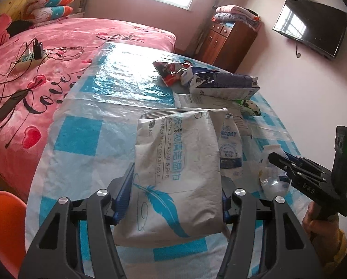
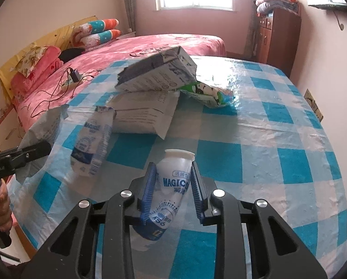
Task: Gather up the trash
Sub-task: 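Carry the package and bottle to the bucket and open both grippers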
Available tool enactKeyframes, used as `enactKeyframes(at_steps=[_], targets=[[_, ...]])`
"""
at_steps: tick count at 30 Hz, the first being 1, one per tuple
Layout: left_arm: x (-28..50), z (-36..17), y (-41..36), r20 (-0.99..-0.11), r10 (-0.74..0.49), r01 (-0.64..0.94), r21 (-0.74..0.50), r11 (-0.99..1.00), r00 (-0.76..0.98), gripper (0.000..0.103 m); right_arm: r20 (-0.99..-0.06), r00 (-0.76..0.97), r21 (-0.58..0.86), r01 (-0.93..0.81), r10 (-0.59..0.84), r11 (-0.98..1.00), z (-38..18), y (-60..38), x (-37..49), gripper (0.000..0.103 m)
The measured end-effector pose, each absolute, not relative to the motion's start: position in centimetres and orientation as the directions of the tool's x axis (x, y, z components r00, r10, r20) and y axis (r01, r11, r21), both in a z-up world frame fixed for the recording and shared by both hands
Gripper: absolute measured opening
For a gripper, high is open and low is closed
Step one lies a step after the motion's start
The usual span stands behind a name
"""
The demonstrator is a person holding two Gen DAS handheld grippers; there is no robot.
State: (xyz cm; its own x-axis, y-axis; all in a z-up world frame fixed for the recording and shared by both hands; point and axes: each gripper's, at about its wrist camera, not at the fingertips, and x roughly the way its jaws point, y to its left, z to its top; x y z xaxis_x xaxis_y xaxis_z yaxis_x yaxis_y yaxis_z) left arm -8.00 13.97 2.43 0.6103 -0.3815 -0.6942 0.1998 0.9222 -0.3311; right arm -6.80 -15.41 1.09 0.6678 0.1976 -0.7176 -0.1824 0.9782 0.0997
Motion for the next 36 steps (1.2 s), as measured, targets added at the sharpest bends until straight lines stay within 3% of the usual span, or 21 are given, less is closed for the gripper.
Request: enactKeyframes(at_steps=[8, 15, 26, 34, 36], targets=[[-9.8, 3.6, 16.2, -0.665, -0.388, 0.194, -0.348, 0.917, 0.638, 0.06, -0.684, 0.675, 0.16, -0.234, 0.279, 0.959, 3.8, -13.1, -7.7, 0.031], [-11.9, 4.1, 20.7, -0.656, -0.334, 0.121, -0.349, 0.929, 0.676, 0.06, -0.663, 0.608, 0.231, -0.388, 0.436, 0.892, 5.8, -6.3, -8.4, 0.031], [-16.7, 1.1, 32.6, -0.713, -0.116, -0.183, -0.328, 0.927, 0.692, 0.06, -0.645, 0.381, 0.328, -0.645, 0.662, 0.69, 6.2, 9.0, -9.3, 0.031], [-19.3, -3.0, 39.0, -0.773, -0.022, -0.379, -0.335, 0.863, 0.634, 0.062, -0.661, 0.198, 0.38, -0.744, 0.724, 0.55, 3.8, 17.9, -10.4, 0.032], [-19.5, -3.8, 39.5, -0.785, -0.019, -0.399, -0.335, 0.853, 0.619, 0.062, -0.695, 0.15, 0.389, -0.744, 0.704, 0.543, 2.2, 19.5, -10.5, 0.05]])
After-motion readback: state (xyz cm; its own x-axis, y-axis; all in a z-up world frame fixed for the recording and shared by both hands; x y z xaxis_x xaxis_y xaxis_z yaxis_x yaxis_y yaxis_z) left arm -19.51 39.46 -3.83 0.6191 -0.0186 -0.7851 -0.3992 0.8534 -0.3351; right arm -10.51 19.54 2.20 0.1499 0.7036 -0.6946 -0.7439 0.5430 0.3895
